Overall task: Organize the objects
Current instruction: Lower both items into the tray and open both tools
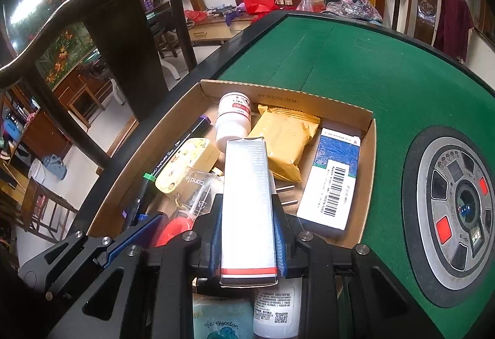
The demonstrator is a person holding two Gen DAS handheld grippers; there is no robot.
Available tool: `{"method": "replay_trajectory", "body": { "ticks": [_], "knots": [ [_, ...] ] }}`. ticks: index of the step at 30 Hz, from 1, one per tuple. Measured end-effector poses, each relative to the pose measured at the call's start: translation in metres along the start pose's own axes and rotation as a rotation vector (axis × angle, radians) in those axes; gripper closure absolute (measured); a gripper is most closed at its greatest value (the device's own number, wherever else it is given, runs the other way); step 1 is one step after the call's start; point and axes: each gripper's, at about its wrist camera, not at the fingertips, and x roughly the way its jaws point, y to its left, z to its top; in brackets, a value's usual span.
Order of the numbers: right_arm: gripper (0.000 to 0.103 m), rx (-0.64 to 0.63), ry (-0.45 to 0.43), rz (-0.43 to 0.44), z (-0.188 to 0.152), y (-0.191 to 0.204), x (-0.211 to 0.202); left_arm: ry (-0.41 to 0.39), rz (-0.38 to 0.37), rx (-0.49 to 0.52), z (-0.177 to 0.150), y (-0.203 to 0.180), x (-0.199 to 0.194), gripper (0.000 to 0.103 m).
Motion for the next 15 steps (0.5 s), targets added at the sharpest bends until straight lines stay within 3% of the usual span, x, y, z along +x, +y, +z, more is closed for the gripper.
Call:
{"method": "replay_trajectory", "body": {
  "ticks": [15],
  "knots": [
    [0.072,-0.02,0.007,-0.005,0.0007,0.0008,0.0019,0.018,-0.001,-0.01,-0.0006,0.002,0.0041,0.075]
  ]
}}
